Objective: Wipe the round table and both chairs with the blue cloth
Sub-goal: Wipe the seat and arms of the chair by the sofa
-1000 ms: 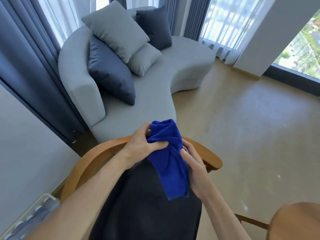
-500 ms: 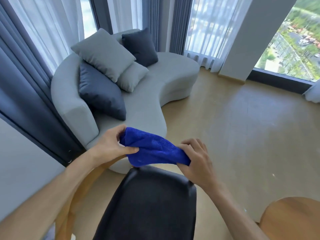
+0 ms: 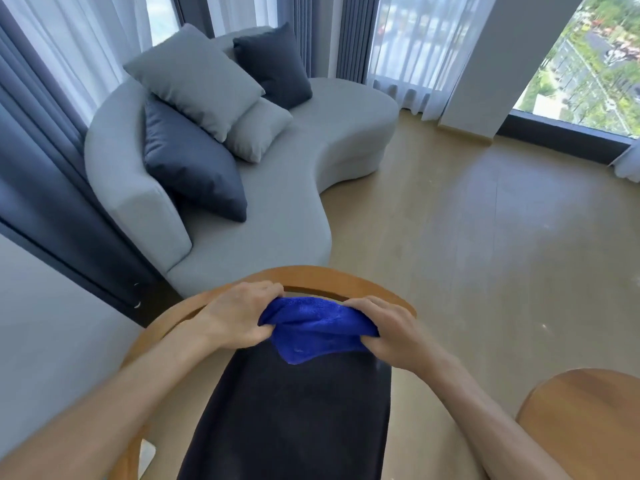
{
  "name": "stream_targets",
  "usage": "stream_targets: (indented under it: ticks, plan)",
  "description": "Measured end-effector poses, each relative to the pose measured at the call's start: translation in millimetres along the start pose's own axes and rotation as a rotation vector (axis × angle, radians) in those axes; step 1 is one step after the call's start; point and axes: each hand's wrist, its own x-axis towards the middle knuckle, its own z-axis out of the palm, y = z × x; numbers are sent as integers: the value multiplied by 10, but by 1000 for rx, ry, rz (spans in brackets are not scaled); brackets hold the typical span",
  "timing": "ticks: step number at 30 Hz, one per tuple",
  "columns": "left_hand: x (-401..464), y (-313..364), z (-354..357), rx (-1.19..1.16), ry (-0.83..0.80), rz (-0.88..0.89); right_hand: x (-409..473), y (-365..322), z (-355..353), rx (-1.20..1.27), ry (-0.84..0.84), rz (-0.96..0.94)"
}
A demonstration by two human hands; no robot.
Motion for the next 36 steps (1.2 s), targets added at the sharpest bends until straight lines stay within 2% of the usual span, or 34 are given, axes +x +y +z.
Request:
stream_targets:
  ticks: [3,5,8,10,12,15,17,20,22,24,27,29,32,34,36]
  plan:
    - [-16,-116,590,-11,-178,-81,-87,221,394,1,-185,73]
    - [-11,-190,1014,16,-218,-120,-141,388,706,-37,-221,101]
    - [116,-305,1542,206,-90,-96,-163,646,1142,-163,-136,142]
    - [237,-393,1836,326,36,-64,-149,812,1440,-182,-7,169]
    - [299,-468,2186,392,75,-74,-176,978,1765,-214,45,190]
    - [156,-555,2770,450,-64,-62,-353,1181,2240,-287,-208,228]
    - [18,-584,3053,368,-120,-79,-490,1254,2450,-271,-310,243]
    - [7,-661,3089,206,-160,-105,-475,1290,2535,-275,-276,264]
    - [66,-794,3040,155,-276,-98,-386,1284,2505,-362,-371,265]
    - [133,-890,2945,17,-378,-155,-301,1269,2454,-404,-435,266]
    - [273,-982,2846,-194,-413,-290,-172,1279,2414,-397,-440,239]
    - [394,-989,2844,-276,-394,-390,-37,1298,2376,-452,-374,244]
    - [540,-947,2926,-233,-282,-450,124,1275,2398,-585,-208,165]
    - [593,-916,2983,-174,-193,-495,131,1261,2516,-544,-107,19]
    - [602,-893,3031,-172,-136,-535,93,1266,2633,-457,-95,-51]
